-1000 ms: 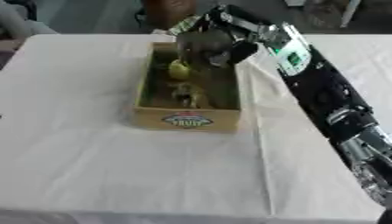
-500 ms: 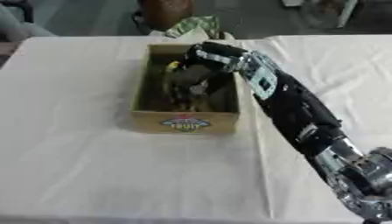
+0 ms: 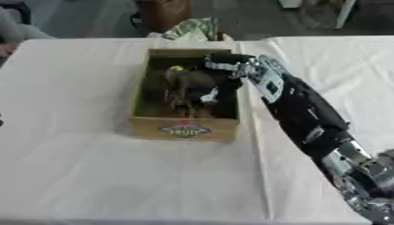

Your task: Pick up objects on the table and place them in the box.

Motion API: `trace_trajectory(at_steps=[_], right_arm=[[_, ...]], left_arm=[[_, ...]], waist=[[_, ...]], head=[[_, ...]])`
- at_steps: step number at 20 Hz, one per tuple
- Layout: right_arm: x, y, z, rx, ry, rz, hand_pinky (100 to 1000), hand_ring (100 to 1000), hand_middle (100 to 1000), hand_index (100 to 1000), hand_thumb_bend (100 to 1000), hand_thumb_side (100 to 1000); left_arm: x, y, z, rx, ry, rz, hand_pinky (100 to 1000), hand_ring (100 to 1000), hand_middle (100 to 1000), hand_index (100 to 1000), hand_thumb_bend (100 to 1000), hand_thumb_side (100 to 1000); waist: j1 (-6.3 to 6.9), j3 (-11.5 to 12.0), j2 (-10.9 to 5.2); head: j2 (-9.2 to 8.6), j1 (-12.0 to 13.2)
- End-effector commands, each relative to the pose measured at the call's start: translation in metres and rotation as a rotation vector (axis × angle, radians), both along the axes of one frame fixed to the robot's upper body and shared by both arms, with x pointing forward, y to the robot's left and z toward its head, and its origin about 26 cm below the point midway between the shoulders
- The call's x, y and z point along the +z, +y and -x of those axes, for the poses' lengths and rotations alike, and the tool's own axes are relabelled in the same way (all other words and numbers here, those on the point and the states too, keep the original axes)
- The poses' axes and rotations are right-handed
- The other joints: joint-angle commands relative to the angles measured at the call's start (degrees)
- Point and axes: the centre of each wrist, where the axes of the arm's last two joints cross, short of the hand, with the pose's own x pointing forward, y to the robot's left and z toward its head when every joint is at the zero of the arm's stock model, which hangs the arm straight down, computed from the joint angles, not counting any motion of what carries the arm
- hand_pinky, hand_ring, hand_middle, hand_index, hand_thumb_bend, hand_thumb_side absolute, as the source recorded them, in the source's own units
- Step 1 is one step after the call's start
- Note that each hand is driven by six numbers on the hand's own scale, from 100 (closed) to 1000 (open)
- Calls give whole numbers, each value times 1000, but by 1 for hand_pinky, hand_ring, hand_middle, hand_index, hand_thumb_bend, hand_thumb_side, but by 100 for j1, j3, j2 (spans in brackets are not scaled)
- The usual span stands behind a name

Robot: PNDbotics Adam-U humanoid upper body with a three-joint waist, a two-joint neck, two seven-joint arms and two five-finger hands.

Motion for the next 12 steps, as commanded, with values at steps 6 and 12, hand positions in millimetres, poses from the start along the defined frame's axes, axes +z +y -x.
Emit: trace_trajectory(at_steps=[6,12], right_arm=[[83,-39,13,0,-283,-217,686,741,772,847,212,332],[87,-64,37,-40,-380,-332,652,713,741,821,120,316]], left_arm=[[3,7,2,23,-9,-18,573,557,552,716,100,886],[1,9,3,38,-4,-19,571,556,556,714,100,888]], waist=[[0,-131,-116],[-12,-271,-98]], head=[[-23,120],[-47,281]])
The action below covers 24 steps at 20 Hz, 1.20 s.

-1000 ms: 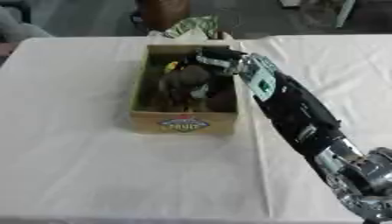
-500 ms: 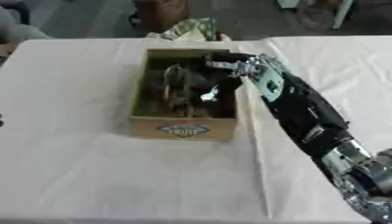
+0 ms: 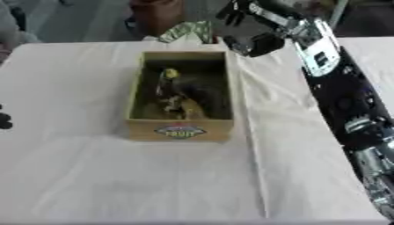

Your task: Pick up objects on the table and place them in the box.

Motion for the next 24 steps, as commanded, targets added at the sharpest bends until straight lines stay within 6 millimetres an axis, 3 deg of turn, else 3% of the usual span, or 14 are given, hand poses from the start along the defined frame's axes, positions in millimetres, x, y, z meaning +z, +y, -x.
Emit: trace_trajectory(at_steps=[1,2,11,12,13,18,24], right_arm=[[21,-17,15,-13,-96,-47,649,710,739,818,169,363],[17,-21,20,-17,-100,-62,649,710,738,818,102,318],[-19,-35,66,-77,-85,-297,626,686,714,803,100,366],[-24,-36,72,-85,-78,-325,620,681,708,799,201,136],[-28,-35,78,-92,-68,-355,620,681,709,799,100,389],[-64,-29,101,-124,68,-465,613,675,702,793,100,443],[-91,-31,134,-150,227,-581,610,668,693,786,100,472]], left_arm=[[6,4,0,16,-22,-18,571,557,557,714,100,888],[6,5,1,17,-22,-20,571,557,557,714,100,888],[5,5,1,31,-26,-10,570,553,555,708,100,890],[5,5,1,32,-26,-10,568,552,554,707,100,841],[5,5,1,32,-25,-9,567,551,554,707,100,892],[3,2,0,24,-19,-3,565,549,553,704,100,897],[-1,-1,0,15,-7,8,562,547,551,701,100,899]], waist=[[8,-27,-72],[9,-37,-76],[2,-241,-14],[-4,-252,-5],[-7,-268,9],[-4,-298,60],[-4,-317,57]], head=[[-44,102],[-34,115],[-31,259],[-15,261],[1,273],[63,355],[140,367]])
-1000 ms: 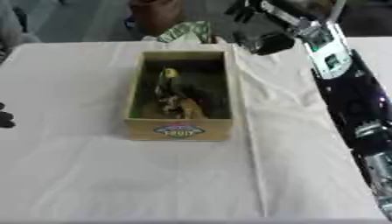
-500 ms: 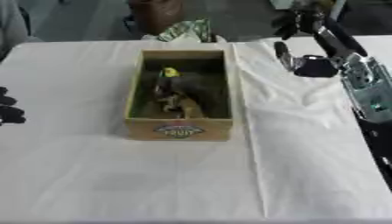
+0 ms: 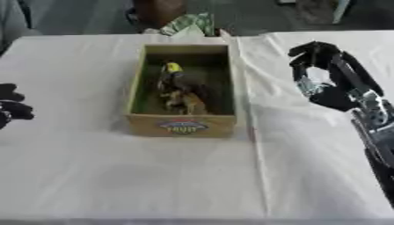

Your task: Pick up objects on the table and place them in the box.

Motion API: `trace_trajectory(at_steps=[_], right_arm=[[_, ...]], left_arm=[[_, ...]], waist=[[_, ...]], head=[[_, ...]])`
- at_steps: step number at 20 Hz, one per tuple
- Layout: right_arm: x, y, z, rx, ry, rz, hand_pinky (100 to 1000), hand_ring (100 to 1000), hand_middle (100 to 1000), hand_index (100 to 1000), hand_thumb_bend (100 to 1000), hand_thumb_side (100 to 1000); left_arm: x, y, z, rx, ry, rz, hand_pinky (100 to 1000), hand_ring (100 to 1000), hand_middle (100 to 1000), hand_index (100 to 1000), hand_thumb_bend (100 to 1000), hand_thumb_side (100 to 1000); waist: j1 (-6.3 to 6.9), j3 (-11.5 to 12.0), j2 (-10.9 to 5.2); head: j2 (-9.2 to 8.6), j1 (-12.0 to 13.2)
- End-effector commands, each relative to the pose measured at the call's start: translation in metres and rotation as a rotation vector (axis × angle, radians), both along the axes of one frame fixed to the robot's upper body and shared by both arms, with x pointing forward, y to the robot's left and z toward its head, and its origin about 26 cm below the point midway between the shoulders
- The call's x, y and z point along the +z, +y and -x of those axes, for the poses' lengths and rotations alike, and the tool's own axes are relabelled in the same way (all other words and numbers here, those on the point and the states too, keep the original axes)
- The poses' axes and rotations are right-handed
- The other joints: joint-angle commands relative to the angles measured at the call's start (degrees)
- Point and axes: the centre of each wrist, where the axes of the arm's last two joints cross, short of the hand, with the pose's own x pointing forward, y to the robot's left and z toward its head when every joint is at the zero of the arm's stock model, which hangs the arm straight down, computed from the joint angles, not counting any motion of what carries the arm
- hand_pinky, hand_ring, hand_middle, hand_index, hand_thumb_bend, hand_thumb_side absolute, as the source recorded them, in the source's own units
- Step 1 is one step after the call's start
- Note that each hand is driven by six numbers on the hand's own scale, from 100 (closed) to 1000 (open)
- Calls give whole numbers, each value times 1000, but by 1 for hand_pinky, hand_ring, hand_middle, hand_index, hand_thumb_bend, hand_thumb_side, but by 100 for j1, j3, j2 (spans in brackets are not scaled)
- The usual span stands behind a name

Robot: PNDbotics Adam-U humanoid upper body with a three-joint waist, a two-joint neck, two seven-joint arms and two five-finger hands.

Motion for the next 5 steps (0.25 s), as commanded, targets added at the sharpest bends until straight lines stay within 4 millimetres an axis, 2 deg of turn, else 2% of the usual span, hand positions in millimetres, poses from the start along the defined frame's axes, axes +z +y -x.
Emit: trace_trajectory(at_steps=[1,5], right_arm=[[14,-1,11,11,2,-57,609,667,692,785,100,472],[22,-1,19,32,47,-110,609,665,690,783,100,473]], left_arm=[[3,-1,0,-7,-9,-7,562,546,550,701,100,899],[2,-1,0,-8,-5,-7,562,546,550,700,100,900]], waist=[[-7,-2,-61],[-18,-6,-69]], head=[[54,17],[54,17]])
